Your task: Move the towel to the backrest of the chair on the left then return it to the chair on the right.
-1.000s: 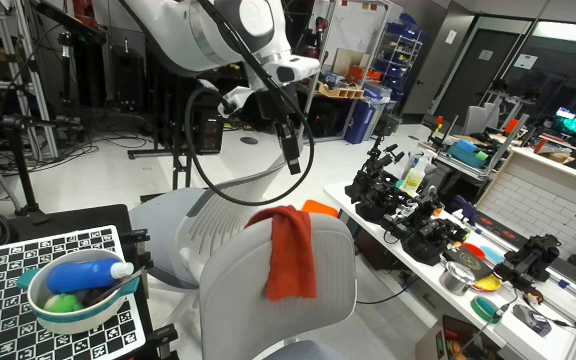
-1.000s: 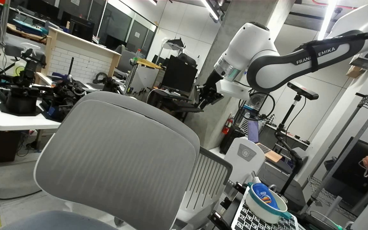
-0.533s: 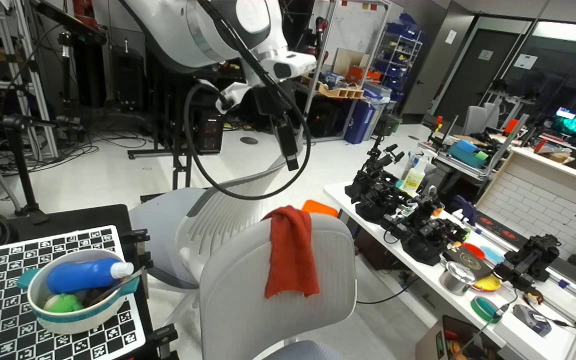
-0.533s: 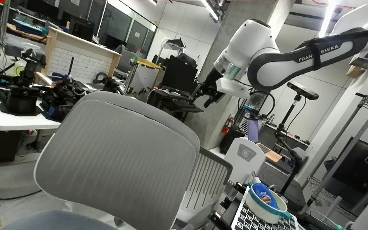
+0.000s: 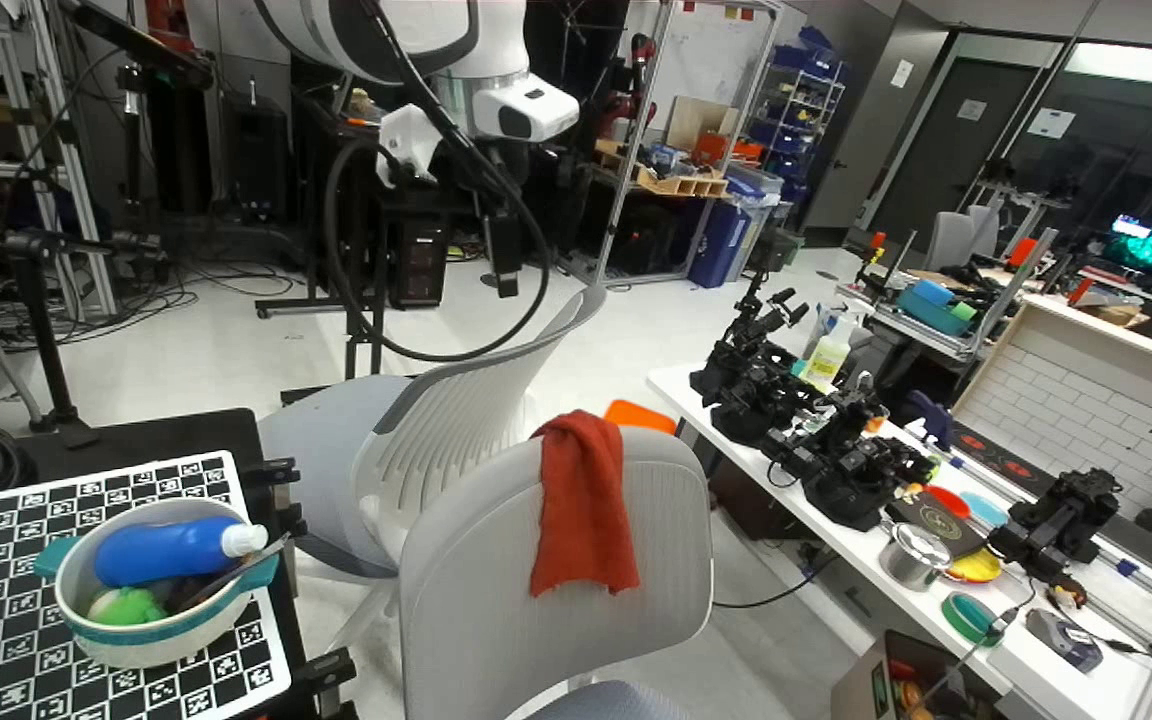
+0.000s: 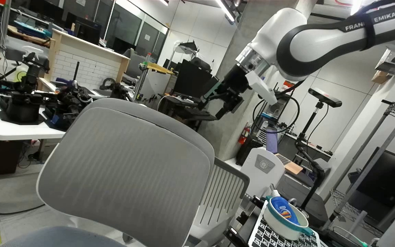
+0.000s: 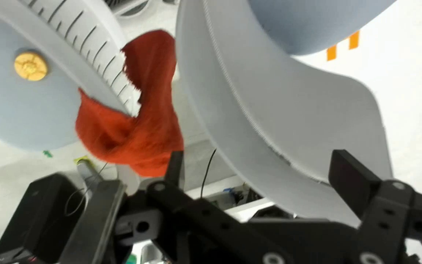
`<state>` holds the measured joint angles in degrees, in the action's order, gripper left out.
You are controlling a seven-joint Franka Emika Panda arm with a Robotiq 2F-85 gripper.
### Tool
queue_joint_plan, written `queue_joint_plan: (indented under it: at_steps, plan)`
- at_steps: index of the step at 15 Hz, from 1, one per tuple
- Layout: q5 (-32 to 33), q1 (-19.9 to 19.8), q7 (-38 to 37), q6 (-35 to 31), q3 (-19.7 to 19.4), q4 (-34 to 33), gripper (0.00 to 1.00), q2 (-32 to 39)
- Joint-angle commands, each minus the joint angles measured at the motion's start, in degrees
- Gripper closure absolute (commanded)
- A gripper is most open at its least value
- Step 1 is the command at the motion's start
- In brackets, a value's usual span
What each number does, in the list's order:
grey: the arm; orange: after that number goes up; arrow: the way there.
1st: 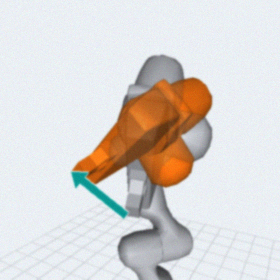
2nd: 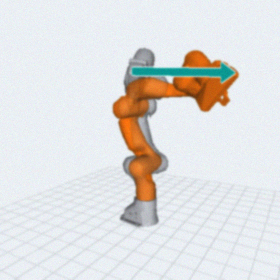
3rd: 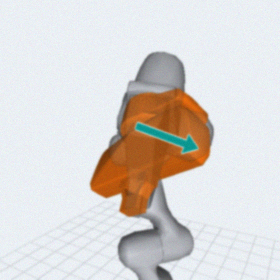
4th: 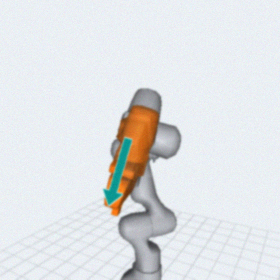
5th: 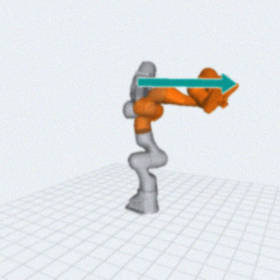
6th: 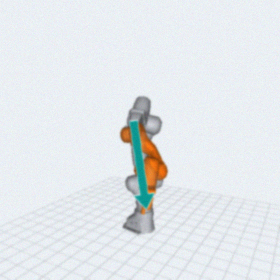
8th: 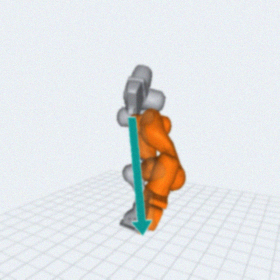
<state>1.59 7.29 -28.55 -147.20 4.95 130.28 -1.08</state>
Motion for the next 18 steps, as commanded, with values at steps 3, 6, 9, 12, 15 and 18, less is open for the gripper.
queue_joint_plan:
  at_steps: [3,6,9,12,15,18]
  plan:
    - [-12.75,0.66,9.3,5.04,1.96,1.42,0.0,-1.75]
    - [-15.48,0.72,11.9,6.93,2.02,2.44,0.0,-3.4]
    - [-15.52,0.72,11.98,6.93,2.02,2.78,0.0,-3.64]
    - [-15.52,0.72,12.01,6.93,2.02,2.86,0.0,-3.64]
    - [-15.52,0.72,12.04,6.93,2.02,2.86,0.0,-3.65]
    - [-15.52,0.72,12.05,6.93,2.02,2.87,0.0,-3.65]
